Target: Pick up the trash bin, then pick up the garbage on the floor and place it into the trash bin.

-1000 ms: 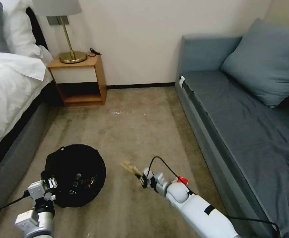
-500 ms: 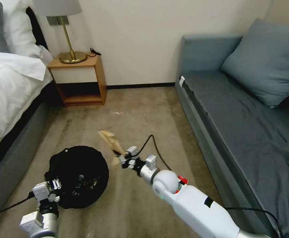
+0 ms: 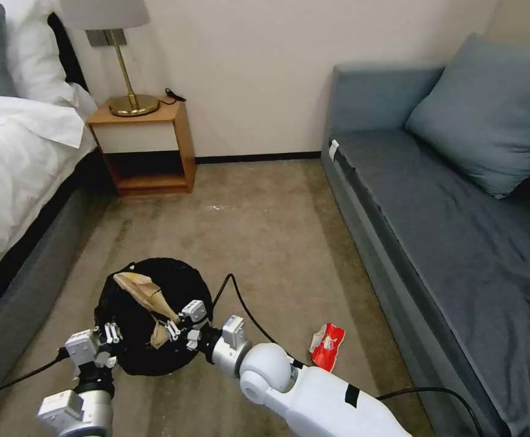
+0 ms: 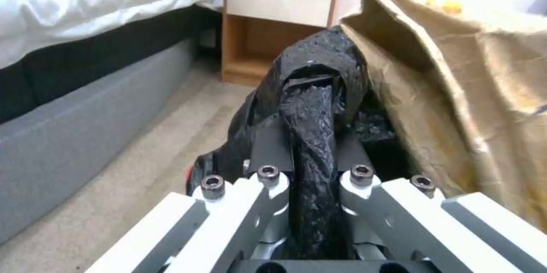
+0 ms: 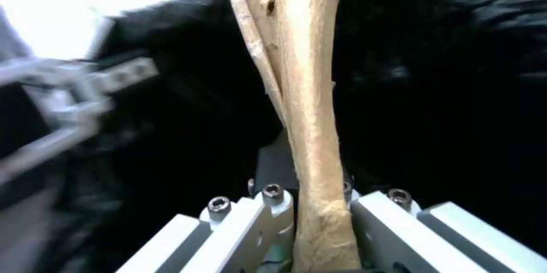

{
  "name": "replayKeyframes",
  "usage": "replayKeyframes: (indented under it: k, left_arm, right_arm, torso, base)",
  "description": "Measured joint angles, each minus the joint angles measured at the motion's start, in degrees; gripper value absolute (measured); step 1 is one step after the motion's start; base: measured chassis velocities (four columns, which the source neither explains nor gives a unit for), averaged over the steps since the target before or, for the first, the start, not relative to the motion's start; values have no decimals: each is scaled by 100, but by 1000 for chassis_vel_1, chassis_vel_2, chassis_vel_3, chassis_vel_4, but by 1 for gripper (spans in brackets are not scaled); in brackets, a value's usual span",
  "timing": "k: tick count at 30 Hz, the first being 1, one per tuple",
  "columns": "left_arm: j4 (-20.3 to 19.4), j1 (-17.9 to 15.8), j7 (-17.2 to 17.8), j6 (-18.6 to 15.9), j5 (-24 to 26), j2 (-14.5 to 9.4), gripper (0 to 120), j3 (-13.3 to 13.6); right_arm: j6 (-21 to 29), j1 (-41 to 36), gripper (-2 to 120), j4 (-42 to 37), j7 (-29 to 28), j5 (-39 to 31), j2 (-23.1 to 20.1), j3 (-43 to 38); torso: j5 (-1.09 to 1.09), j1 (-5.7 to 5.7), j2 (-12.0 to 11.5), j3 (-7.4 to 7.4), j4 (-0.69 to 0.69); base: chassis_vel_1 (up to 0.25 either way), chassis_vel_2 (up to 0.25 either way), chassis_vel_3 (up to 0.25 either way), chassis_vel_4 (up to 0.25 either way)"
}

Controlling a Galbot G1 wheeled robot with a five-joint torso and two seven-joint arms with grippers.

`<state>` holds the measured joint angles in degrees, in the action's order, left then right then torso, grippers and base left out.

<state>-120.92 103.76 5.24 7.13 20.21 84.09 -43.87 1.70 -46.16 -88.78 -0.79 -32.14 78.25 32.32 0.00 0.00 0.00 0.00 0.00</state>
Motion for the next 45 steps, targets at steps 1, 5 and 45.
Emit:
replayKeyframes:
  k: [1, 5, 45]
  left_arm:
    - [0, 0, 0, 0, 0, 0, 7, 0]
    - [-30, 15, -17, 16, -1, 10, 7, 2]
    - [201, 85, -9, 367, -401, 117, 7, 61]
  right_arm:
    - [0, 0, 1, 0, 0, 0, 0, 0]
    - [-32, -9, 7, 130, -207, 225, 8, 15]
    - [1590, -885, 100, -822, -2025, 616, -1525, -1155]
  torso:
    - [0, 0, 0, 0, 0]
    - [0, 0, 0, 0, 0]
    - [1, 0, 0, 0, 0]
  base:
    - [0, 0, 0, 0]
    - [0, 0, 0, 0]
    - [0, 0, 0, 0]
